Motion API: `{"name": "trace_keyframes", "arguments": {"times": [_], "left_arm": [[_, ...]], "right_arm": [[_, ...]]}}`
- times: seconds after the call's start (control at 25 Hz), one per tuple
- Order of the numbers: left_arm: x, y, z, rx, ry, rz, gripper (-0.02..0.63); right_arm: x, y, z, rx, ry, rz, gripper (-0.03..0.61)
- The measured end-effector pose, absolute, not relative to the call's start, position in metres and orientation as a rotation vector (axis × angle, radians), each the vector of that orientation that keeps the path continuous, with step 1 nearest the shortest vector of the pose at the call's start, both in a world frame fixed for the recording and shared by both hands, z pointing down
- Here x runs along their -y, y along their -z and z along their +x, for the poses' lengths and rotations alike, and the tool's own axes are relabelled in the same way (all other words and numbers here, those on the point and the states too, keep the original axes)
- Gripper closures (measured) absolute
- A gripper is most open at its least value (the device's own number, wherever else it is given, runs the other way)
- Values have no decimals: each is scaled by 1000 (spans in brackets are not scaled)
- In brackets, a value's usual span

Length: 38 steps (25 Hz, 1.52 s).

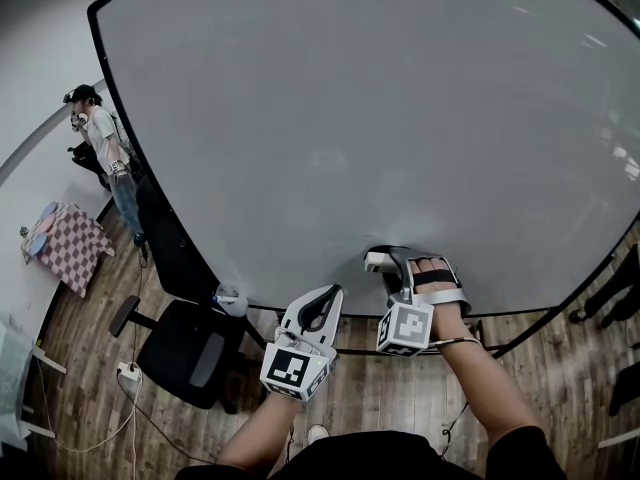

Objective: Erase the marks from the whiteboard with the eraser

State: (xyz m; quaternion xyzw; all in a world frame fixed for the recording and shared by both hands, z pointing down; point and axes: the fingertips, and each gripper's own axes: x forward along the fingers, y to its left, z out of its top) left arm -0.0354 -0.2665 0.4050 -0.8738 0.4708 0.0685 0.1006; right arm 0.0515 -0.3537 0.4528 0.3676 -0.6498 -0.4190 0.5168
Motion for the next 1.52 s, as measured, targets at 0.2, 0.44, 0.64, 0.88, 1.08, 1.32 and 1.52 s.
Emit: {"name": "trace_keyframes", "arguments": {"times": [0.2, 0.44, 0.64, 0.88, 1.08, 1.32, 1.52], "left_arm": [[264, -406, -35, -1395, -197, -2581, 594], [261, -401, -36, -1398, -208, -2570, 594], [263, -403, -41, -1403, -201, -2565, 594], [266, -398, -38, -1397, -220, -2566, 594], [269, -396, -34, -1361, -213, -2570, 594], [275, -383, -36, -1376, -225, -2541, 594], [278, -384, -36, -1379, -227, -2526, 594]], "right_arm": [[354, -456, 52, 1566, 1010, 890, 327], [351, -454, 54, 1587, 995, 887, 322], [341, -419, 54, 1638, 1019, 981, 321], [328, -337, 62, 1595, 1150, 1092, 321], [336, -259, 75, 1489, 1256, 1192, 321], [341, -163, 88, 1400, 1351, 1316, 322], [349, -136, 88, 1343, 1373, 1327, 324]]}}
